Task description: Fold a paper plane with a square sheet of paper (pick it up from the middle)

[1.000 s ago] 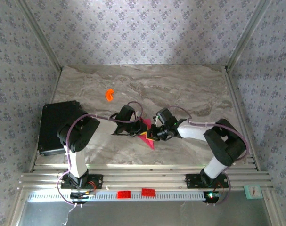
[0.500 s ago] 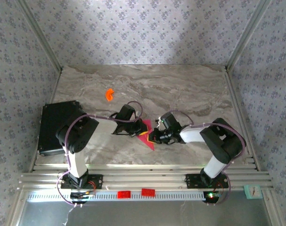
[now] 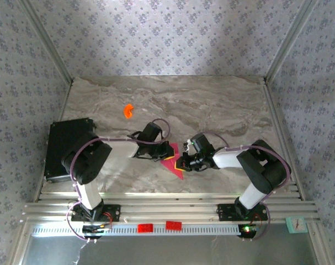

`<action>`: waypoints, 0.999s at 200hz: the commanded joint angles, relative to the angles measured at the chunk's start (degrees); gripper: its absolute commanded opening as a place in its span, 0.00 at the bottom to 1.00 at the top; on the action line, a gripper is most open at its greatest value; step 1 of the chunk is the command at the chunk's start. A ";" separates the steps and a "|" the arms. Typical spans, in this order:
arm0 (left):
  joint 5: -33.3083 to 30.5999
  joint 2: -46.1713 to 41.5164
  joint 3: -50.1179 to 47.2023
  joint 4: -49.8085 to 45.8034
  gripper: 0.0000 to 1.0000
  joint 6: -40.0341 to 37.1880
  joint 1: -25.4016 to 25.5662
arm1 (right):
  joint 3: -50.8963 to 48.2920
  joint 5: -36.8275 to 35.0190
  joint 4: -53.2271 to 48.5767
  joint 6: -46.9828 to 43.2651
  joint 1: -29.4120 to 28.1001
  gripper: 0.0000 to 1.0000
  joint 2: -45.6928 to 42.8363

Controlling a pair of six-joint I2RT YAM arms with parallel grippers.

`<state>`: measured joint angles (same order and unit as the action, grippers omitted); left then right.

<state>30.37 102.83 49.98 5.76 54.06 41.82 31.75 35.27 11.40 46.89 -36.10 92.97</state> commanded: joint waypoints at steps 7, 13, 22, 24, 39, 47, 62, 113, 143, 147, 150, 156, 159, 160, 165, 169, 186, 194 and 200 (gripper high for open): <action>-2.25 3.59 2.10 -2.51 0.08 -0.10 0.67 | -3.33 -3.27 -9.53 -1.30 0.41 0.00 1.92; -3.26 4.09 1.94 -2.69 0.07 -0.03 0.42 | -3.48 -3.28 -9.51 -1.30 0.41 0.00 2.11; -4.15 4.52 1.29 -1.98 0.07 0.45 -0.38 | -3.76 -3.49 -9.38 -1.44 0.46 0.00 2.27; -4.17 4.56 1.12 -1.80 0.06 0.55 -0.57 | -3.83 -3.53 -9.29 -1.45 0.42 0.00 2.28; -4.26 4.73 0.97 -2.12 0.06 0.33 -2.52 | -4.39 -3.58 -9.29 -1.45 0.41 0.00 2.40; -4.22 4.67 0.93 -2.39 0.07 -0.19 -3.64 | -4.71 -3.69 -9.04 -1.48 0.42 0.00 2.50; -4.42 4.51 1.75 -3.83 0.06 -1.58 -5.68 | -5.33 -3.94 -8.75 -1.45 0.43 0.00 2.57; -5.22 6.48 6.86 -10.77 0.06 -6.17 -11.64 | -7.13 -3.98 -7.02 -0.77 0.42 0.00 2.43; -5.93 7.03 9.00 -13.66 0.06 -7.07 -14.16 | -7.56 -3.71 -6.54 -0.56 0.41 0.00 2.27; -5.97 7.02 9.31 -14.09 0.06 -7.21 -14.34 | -7.57 -3.70 -6.56 -0.66 0.43 0.00 2.26; -5.92 6.96 9.61 -14.31 0.06 -7.21 -14.44 | -7.58 -3.68 -6.56 -0.74 0.42 0.00 2.28; -5.87 6.78 10.08 -14.82 0.06 -7.35 -14.62 | -7.52 -3.61 -6.56 -0.72 0.41 0.00 2.36; -5.77 6.65 10.35 -14.92 0.06 -7.46 -14.58 | -7.49 -3.48 -6.60 -0.75 0.41 0.00 2.39; -5.81 6.58 10.38 -14.96 0.06 -7.47 -14.58 | -7.49 -3.47 -6.62 -0.75 0.41 0.00 2.39; -5.77 6.16 10.72 -15.30 0.06 -7.48 -14.60 | -7.45 -3.48 -6.61 -0.84 0.41 0.00 2.37; -5.72 5.74 10.83 -15.47 0.06 -7.54 -14.55 | -7.40 -3.46 -6.65 -0.84 0.44 0.00 2.39; -4.91 2.88 10.69 -14.76 0.06 -7.02 -14.21 | -7.14 -3.53 -6.99 -0.86 0.42 0.00 2.39; -4.89 1.34 10.37 -14.48 0.07 -6.93 -13.82 | -6.89 -3.54 -7.16 -0.95 0.41 0.00 2.29; -4.92 0.10 9.95 -14.11 0.07 -6.75 -13.33 | -6.80 -3.54 -7.31 -0.95 0.44 0.00 2.33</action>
<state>26.09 107.87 59.70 -6.68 48.01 27.29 28.38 36.12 17.41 46.70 -35.75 92.60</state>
